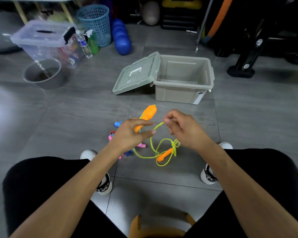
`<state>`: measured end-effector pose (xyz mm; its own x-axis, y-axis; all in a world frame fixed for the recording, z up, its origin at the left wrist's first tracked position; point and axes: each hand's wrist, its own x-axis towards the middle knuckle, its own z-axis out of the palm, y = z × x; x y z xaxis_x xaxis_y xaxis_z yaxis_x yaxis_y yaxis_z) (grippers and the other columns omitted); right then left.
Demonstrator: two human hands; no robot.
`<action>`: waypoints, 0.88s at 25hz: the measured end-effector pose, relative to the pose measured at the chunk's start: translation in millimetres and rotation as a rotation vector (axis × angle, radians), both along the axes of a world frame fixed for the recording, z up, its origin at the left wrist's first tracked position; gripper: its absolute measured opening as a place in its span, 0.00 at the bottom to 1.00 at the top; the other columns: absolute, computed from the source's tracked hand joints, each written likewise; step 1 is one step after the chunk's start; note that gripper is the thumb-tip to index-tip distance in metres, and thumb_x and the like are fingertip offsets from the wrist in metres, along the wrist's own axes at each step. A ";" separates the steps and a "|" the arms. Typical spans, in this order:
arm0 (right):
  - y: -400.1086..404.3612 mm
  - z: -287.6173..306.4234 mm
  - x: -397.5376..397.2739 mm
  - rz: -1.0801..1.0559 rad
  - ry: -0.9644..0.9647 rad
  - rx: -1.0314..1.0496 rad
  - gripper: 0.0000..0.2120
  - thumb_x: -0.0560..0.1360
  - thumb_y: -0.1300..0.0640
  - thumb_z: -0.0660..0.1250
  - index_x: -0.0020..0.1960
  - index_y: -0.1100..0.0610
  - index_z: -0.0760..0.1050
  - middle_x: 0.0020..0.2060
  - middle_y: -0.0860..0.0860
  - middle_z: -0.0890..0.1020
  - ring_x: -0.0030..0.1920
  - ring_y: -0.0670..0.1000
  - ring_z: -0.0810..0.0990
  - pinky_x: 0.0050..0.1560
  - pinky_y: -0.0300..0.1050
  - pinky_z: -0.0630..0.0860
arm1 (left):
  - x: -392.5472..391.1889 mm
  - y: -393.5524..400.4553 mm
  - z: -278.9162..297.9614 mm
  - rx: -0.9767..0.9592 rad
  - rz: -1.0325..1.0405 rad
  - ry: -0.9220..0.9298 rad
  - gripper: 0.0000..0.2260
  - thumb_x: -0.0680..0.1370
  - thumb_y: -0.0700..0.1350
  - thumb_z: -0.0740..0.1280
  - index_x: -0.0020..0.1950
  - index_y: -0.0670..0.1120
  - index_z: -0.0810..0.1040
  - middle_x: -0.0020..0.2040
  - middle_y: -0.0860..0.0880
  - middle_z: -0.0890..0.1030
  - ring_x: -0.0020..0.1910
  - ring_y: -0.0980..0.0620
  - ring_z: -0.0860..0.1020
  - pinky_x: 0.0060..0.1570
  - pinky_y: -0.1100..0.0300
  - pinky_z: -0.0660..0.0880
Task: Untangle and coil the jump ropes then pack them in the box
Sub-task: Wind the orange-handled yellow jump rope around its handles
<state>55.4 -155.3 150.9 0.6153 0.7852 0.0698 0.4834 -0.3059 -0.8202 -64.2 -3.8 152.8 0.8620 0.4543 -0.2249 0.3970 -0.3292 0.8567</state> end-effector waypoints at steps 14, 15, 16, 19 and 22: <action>-12.4 -51.9 18.7 0.134 0.091 -0.511 0.10 0.79 0.59 0.58 0.44 0.54 0.76 0.37 0.48 0.79 0.43 0.52 0.80 0.48 0.45 0.75 | 5.2 13.9 -1.8 0.029 0.337 -0.233 0.04 0.76 0.43 0.70 0.43 0.48 0.83 0.39 0.50 0.81 0.35 0.58 0.75 0.40 0.65 0.71; -10.4 -46.6 18.0 0.082 0.066 -0.430 0.10 0.79 0.60 0.58 0.43 0.53 0.76 0.33 0.44 0.77 0.39 0.50 0.78 0.43 0.44 0.74 | 4.6 18.5 -5.2 0.096 0.329 -0.094 0.04 0.76 0.44 0.69 0.42 0.49 0.83 0.37 0.51 0.81 0.35 0.58 0.75 0.38 0.65 0.69; -8.0 -37.9 17.2 0.015 0.053 -0.301 0.10 0.79 0.61 0.59 0.43 0.54 0.77 0.29 0.42 0.75 0.34 0.46 0.76 0.40 0.42 0.72 | 3.5 23.2 -10.5 0.171 0.271 0.098 0.05 0.76 0.44 0.68 0.41 0.49 0.83 0.36 0.52 0.81 0.35 0.55 0.76 0.36 0.64 0.69; -2.5 -4.4 13.2 -0.074 0.027 -0.006 0.10 0.79 0.60 0.60 0.45 0.59 0.80 0.23 0.40 0.71 0.27 0.43 0.68 0.30 0.33 0.64 | -2.0 19.7 -13.0 0.166 0.020 0.548 0.05 0.77 0.43 0.66 0.47 0.47 0.82 0.31 0.55 0.80 0.32 0.52 0.78 0.33 0.60 0.74; -3.0 8.6 4.5 0.048 -0.034 -0.042 0.10 0.79 0.60 0.62 0.44 0.59 0.80 0.22 0.45 0.67 0.25 0.43 0.67 0.28 0.33 0.61 | -2.0 12.5 -13.6 0.061 -0.041 0.229 0.08 0.73 0.45 0.73 0.52 0.50 0.83 0.41 0.54 0.81 0.38 0.59 0.81 0.35 0.67 0.74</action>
<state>59.8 -158.3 159.5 0.5752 0.8161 0.0564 0.5254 -0.3157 -0.7901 -66.3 8.7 139.2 0.8096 0.4386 -0.3901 0.5641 -0.3977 0.7236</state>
